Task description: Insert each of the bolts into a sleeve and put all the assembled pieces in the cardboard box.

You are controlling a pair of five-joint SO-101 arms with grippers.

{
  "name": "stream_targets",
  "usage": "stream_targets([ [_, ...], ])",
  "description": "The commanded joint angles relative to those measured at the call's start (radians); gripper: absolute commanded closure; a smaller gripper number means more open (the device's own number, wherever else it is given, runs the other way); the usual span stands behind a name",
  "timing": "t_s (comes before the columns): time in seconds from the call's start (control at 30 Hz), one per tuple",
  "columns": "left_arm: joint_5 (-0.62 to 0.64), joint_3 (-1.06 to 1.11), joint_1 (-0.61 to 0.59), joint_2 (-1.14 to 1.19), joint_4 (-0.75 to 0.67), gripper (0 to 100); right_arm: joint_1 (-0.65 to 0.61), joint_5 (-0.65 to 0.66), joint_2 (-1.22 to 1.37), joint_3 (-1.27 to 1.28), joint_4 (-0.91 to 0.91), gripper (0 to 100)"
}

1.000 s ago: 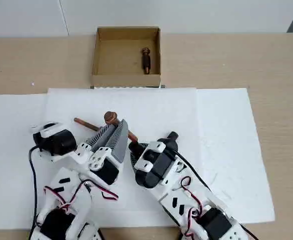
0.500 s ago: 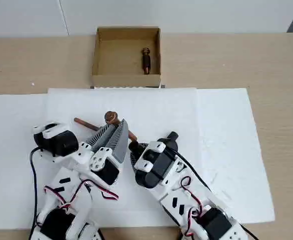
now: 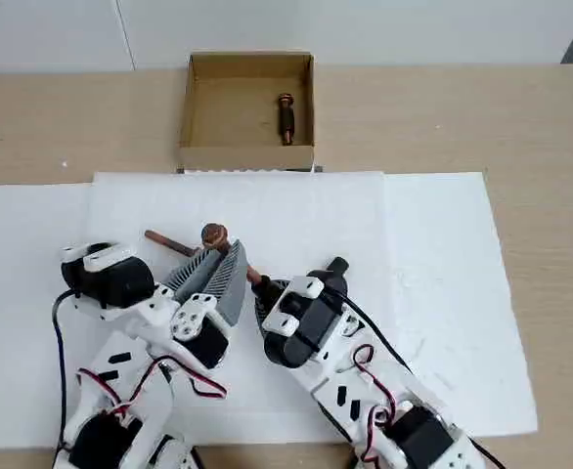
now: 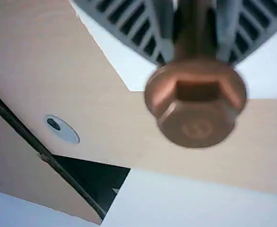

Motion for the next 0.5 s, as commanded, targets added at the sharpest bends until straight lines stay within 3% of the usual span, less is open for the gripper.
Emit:
stream_targets([
  [0.0, -0.003, -0.042, 0.006, -0.008, 0.005, 100, -0.005, 0.014, -0.005, -0.043, -0.028, 99.6],
  [0.47, 0.038, 0.002, 0.092, -0.008, 0.018, 100, -0.007, 0.014, -0.007, -0.044, -0.028, 99.6],
])
